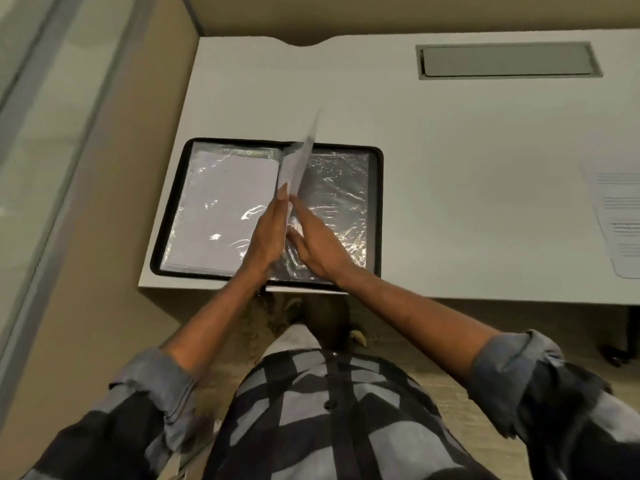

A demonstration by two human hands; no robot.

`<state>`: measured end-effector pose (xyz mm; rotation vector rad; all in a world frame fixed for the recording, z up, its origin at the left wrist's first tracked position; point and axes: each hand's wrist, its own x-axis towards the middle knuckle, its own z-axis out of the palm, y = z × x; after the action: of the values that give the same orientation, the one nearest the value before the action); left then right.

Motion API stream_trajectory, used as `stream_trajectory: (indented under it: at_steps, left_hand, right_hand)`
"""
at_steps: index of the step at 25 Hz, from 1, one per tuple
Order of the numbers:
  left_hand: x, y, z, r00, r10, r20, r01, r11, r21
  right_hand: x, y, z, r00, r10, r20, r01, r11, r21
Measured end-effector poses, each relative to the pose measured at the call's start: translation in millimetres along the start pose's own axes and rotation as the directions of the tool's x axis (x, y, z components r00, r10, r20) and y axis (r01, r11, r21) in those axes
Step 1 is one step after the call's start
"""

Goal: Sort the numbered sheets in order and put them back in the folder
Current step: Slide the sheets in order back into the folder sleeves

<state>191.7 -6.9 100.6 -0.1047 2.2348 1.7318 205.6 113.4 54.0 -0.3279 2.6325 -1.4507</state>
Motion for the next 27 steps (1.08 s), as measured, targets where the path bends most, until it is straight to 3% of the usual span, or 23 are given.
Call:
stream_trajectory:
  at_steps: [2, 6, 9, 12, 14, 17, 18, 21, 27]
  left_hand:
    - [-0.7, 14.0, -28.4, 0.996, 0.087, 0.032, -0.089, 0.994, 0.063]
    - [2.8, 13.0, -100.5, 0.981, 0.189, -0.034, -0.162, 0.907, 0.388]
    - [6.4, -13.3, -144.4, 0.93, 0.365, -0.051, -0.26, 0.748, 0.611]
    - [6.9, -47.7, -173.7, 0.905, 0.421, -0.065, -0.282, 0.707, 0.649]
    - [11.2, -73.1, -185.9, 0.914, 0.399, -0.075, -0.249, 0.696, 0.673]
    - [17.6, -105.1, -189.4, 0.933, 0.357, -0.048, -0.15, 0.507, 0.849]
    - [17.7, -113.7, -188.7, 0.948, 0.317, -0.024, -0.146, 0.503, 0.852]
    - [17.0, -139.1, -180.6, 0.973, 0.208, 0.102, -0.208, 0.59, 0.78]
    - [21.0, -172.5, -163.3, 0.955, 0.044, 0.294, -0.278, 0.485, 0.829]
  right_hand:
    - [5.4, -15.6, 14.1, 0.998, -0.056, 0.006, 0.056, 0.998, 0.008]
    - [21.9, -25.5, 47.4, 0.993, -0.102, 0.061, 0.107, 0.991, -0.085]
    - [35.9, -15.7, 76.2, 0.997, 0.033, 0.067, -0.025, 0.993, -0.117]
    - [44.2, -3.6, 101.6, 0.972, 0.205, 0.113, -0.175, 0.958, -0.227]
    - [47.2, 1.6, 116.5, 0.957, 0.225, 0.184, -0.141, 0.914, -0.381]
    - [43.5, 5.2, 135.7, 0.921, 0.266, 0.284, -0.072, 0.833, -0.549]
    - [42.1, 4.1, 141.3, 0.911, 0.289, 0.293, -0.076, 0.819, -0.568]
    - [42.8, -4.4, 146.9, 0.918, 0.321, 0.235, -0.146, 0.821, -0.552]
    - [28.3, -8.8, 126.9, 0.915, 0.401, 0.044, -0.32, 0.787, -0.528]
